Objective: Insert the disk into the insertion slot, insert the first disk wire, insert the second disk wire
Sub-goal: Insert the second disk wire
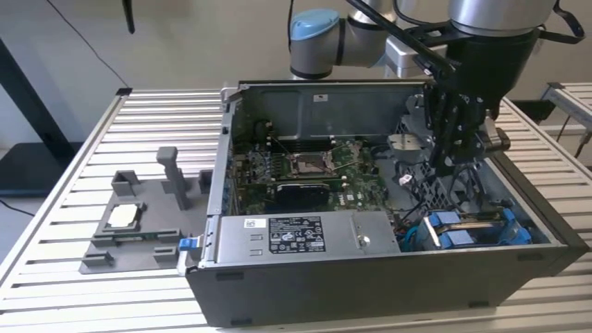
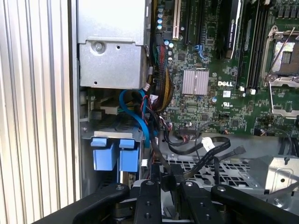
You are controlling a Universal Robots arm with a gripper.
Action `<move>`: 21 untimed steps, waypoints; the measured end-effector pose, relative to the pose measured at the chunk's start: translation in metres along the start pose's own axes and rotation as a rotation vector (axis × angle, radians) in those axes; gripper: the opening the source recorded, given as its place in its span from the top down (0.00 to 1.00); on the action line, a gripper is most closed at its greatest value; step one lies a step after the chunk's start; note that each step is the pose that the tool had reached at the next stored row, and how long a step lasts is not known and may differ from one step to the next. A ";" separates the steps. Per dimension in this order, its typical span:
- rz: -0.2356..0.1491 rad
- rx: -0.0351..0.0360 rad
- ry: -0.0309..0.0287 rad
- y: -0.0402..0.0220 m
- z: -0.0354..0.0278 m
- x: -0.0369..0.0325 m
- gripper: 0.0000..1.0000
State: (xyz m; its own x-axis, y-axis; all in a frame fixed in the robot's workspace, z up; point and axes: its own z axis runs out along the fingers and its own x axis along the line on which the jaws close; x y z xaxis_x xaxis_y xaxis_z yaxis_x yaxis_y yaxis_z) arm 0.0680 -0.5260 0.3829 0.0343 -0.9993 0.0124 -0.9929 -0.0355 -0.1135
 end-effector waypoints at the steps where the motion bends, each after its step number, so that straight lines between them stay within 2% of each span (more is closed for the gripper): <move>1: 0.000 0.0000 0.0002 0.0000 -0.0001 -0.0001 0.76; 3: 0.000 -0.0001 0.0006 0.0000 -0.0002 -0.0005 0.76; 4: -0.001 0.0007 0.0056 0.0000 0.0004 -0.0018 0.76; 10: -0.001 0.0009 0.0058 0.0000 0.0006 -0.0018 0.76; 12: -0.001 0.0009 0.0058 0.0001 0.0006 -0.0018 0.84; 19: -0.001 0.0009 0.0058 0.0001 0.0007 -0.0018 0.84; 21: -0.001 -0.0025 0.0054 -0.0003 0.0010 -0.0015 0.84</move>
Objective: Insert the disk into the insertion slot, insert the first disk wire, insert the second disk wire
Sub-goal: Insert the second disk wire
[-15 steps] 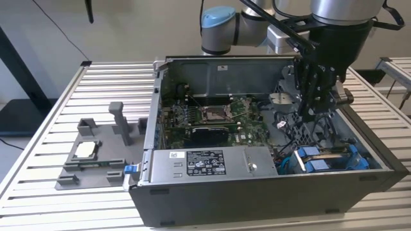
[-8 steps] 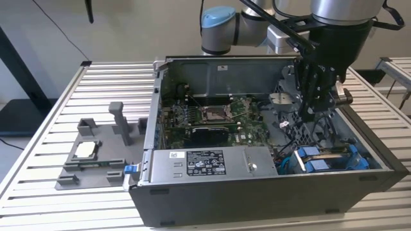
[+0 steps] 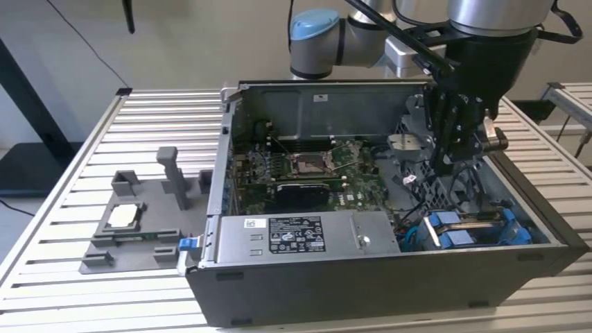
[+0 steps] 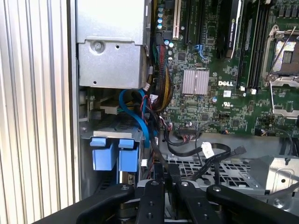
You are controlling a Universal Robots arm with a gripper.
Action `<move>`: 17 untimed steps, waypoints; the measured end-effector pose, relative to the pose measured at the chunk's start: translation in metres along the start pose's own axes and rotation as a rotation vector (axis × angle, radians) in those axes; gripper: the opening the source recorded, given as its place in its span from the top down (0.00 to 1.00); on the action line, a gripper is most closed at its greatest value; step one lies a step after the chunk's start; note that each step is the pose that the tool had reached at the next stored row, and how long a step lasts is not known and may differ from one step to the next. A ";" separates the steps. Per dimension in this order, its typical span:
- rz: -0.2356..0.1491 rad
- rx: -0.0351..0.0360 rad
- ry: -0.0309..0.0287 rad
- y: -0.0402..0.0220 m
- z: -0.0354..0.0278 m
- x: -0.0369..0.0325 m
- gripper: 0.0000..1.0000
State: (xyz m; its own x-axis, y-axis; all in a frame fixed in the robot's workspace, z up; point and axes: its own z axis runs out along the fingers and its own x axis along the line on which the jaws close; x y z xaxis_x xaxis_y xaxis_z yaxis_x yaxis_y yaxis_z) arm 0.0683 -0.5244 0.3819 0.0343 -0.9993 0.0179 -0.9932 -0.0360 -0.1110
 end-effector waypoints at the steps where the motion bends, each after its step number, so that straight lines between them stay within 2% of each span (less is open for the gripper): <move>1: 0.000 -0.0053 -0.0003 -0.0004 0.0004 0.0002 0.84; 5: -0.001 -0.0325 -0.0008 -0.0045 0.0030 0.0044 0.84; 11: -0.001 -0.0671 -0.0023 -0.0124 0.0081 0.0145 0.84; 14: -0.001 -0.0809 -0.0027 -0.0167 0.0112 0.0192 0.84; 17: -0.001 -0.0908 -0.0031 -0.0211 0.0147 0.0240 0.84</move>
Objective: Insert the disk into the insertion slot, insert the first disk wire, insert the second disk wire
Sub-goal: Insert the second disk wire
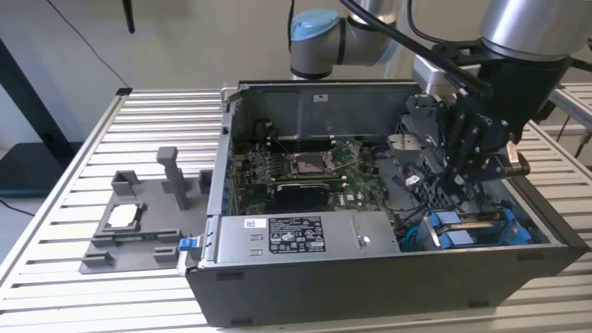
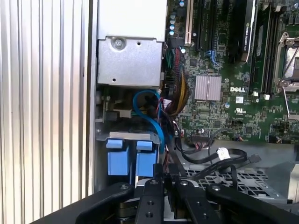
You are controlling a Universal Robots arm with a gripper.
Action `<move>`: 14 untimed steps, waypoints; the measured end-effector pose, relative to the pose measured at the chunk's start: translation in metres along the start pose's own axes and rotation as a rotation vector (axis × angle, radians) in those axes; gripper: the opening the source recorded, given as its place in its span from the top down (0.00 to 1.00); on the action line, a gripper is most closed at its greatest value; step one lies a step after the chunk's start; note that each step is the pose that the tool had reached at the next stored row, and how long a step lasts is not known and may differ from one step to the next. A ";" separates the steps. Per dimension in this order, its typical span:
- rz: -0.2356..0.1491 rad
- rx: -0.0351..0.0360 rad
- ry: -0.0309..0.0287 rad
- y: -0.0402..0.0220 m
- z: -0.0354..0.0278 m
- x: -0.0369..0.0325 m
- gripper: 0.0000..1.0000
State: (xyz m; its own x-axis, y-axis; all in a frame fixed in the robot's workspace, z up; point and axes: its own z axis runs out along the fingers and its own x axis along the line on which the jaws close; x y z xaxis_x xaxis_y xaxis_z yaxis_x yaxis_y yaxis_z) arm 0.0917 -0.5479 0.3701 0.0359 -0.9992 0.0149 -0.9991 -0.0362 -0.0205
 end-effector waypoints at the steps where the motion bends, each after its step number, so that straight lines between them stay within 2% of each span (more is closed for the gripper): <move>1: 0.000 -0.0025 0.0000 -0.0014 0.0009 0.0016 0.84; 5: 0.000 -0.0100 -0.0004 -0.0085 0.0048 0.0071 0.84; 8: 0.000 -0.0109 -0.0041 -0.0139 0.0076 0.0090 0.84; 9: 0.000 -0.0109 -0.0069 -0.0155 0.0085 0.0096 0.84; 12: 0.000 -0.0104 -0.0203 -0.0199 0.0109 0.0116 0.84; 14: 0.000 -0.0099 -0.0327 -0.0226 0.0123 0.0131 0.84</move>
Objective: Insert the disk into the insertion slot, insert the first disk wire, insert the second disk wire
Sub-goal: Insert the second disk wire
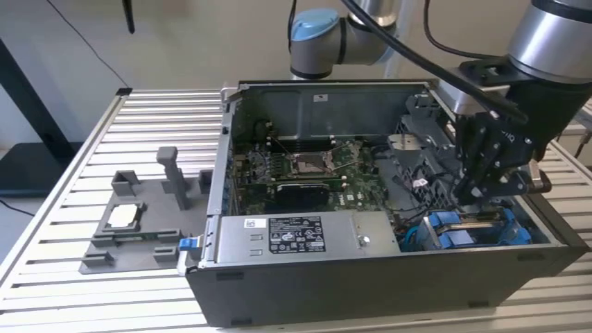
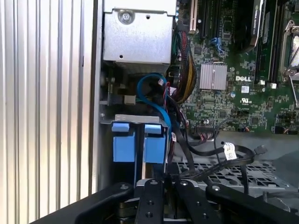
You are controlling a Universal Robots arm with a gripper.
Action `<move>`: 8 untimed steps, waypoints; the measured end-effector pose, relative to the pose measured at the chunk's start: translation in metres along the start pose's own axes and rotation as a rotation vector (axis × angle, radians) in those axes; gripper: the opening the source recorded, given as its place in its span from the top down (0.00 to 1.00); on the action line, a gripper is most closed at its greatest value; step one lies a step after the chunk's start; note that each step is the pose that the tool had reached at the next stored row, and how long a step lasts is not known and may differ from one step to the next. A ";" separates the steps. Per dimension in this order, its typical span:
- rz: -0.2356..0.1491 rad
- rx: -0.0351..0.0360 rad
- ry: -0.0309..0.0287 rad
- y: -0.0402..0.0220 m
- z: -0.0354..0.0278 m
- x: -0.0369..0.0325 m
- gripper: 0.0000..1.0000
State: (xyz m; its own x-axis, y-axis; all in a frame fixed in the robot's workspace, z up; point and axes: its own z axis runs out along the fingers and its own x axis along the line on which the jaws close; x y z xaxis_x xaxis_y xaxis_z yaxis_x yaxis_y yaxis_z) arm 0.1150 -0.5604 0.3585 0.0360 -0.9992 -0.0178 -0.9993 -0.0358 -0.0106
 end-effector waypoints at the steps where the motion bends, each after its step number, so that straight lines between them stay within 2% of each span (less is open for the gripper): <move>1: 0.000 0.0003 -0.0109 -0.0010 0.0005 0.0006 0.84; 4: 0.001 0.0017 -0.0482 -0.0025 0.0014 0.0027 0.84; 5: 0.001 0.0021 -0.0570 -0.0026 0.0016 0.0035 0.84; 6: 0.001 0.0023 -0.0616 -0.0029 0.0019 0.0045 0.84; 8: 0.002 0.0004 -0.0630 -0.0035 0.0027 0.0068 0.84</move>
State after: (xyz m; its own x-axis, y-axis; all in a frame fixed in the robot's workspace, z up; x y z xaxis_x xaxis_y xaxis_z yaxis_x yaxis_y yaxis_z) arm 0.1188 -0.5670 0.3557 0.0345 -0.9961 -0.0808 -0.9994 -0.0337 -0.0108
